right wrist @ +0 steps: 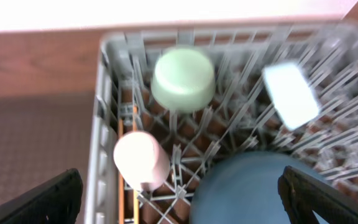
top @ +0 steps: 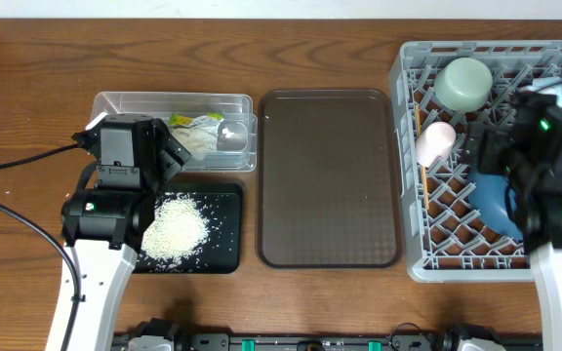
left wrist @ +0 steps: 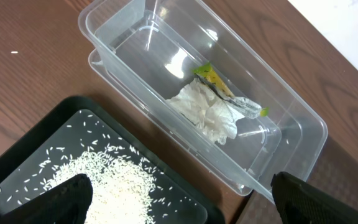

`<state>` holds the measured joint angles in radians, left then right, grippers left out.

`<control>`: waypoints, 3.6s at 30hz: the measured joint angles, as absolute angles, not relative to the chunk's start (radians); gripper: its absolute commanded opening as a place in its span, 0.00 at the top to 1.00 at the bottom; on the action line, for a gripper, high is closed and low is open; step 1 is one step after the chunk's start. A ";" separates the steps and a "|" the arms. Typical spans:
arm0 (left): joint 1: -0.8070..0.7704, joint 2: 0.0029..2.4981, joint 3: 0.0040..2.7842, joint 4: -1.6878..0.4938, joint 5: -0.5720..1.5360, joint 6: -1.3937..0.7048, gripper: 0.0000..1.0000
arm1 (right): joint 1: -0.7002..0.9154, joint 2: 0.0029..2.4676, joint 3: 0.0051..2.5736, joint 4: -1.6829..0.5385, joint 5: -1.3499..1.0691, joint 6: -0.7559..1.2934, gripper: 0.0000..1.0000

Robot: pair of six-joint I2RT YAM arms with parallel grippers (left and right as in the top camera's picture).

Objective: Sort waste into correct bins and load items into the dishwasher rack

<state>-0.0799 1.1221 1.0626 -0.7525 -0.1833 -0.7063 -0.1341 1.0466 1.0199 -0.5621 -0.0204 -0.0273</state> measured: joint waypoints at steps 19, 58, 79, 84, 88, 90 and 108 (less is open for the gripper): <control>-0.080 1.122 1.063 -0.752 -0.183 -0.706 0.05 | -0.134 0.563 1.019 -0.574 -0.018 -0.028 0.01; -0.080 1.122 1.063 -0.752 -0.183 -0.706 0.05 | 0.056 0.015 0.075 0.059 -0.052 0.125 0.01; -0.080 1.122 1.063 -0.752 -0.183 -0.706 0.05 | 0.115 0.012 0.007 -0.067 -0.051 0.008 0.01; -0.080 1.122 1.063 -0.752 -0.183 -0.706 0.05 | 0.115 0.012 0.007 -0.068 -0.032 -0.039 0.01; -0.080 1.122 1.063 -0.752 -0.183 -0.706 0.05 | 0.115 0.012 0.007 -0.069 -0.021 -0.054 0.01; -0.080 1.122 1.063 -0.752 -0.183 -0.706 0.05 | 0.115 0.012 0.007 -0.069 -0.015 -0.057 0.01; -0.080 1.122 1.063 -0.752 -0.183 -0.706 0.05 | 0.111 0.012 0.007 -0.062 0.089 -0.045 0.01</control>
<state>-0.0799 1.1221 1.0626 -0.7525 -0.1833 -0.7063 0.1112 0.0116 0.0071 -0.0624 0.0895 -0.0452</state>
